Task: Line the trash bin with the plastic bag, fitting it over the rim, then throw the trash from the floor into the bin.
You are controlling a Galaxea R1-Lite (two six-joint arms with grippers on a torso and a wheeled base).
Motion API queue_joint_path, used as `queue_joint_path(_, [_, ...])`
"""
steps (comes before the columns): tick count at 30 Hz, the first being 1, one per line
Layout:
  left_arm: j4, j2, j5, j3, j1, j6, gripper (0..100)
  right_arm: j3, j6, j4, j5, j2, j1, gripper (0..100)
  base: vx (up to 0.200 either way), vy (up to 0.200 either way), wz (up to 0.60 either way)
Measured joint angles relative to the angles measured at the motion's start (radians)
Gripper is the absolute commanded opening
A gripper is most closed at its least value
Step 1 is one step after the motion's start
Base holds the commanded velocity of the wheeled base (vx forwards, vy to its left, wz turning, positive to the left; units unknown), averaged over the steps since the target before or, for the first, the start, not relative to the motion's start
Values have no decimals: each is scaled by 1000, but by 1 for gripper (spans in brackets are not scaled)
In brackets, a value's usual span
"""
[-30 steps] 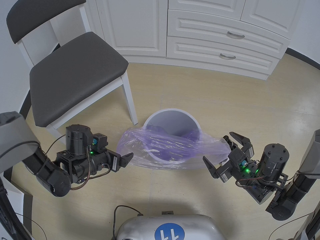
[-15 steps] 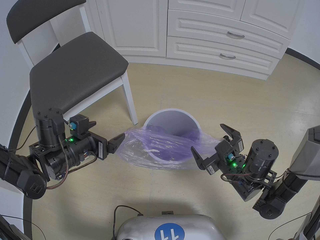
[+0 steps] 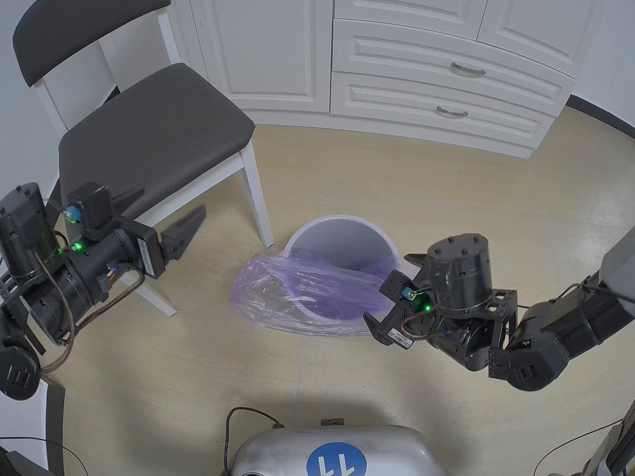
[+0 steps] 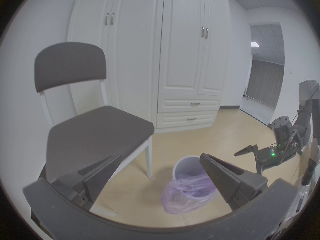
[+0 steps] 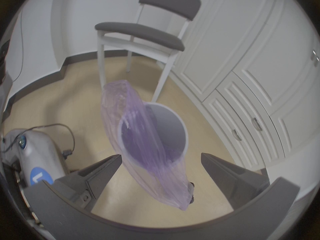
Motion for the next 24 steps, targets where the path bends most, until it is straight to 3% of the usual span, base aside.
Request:
queue_joint_path(5, [-4,-70,-5,2,53,9,100,-159,-52,341,-8,-45,31,100,0,0,0])
queue_joint_path(9, [-7,-117,-33,5,102,13,100,-259,-82,493,-24,-64,61,100,0,0,0])
queue_joint_path(24, [-76,-214,-68,17,213,14,100,-357,-98,533,-46,-11,83,100,0,0,0])
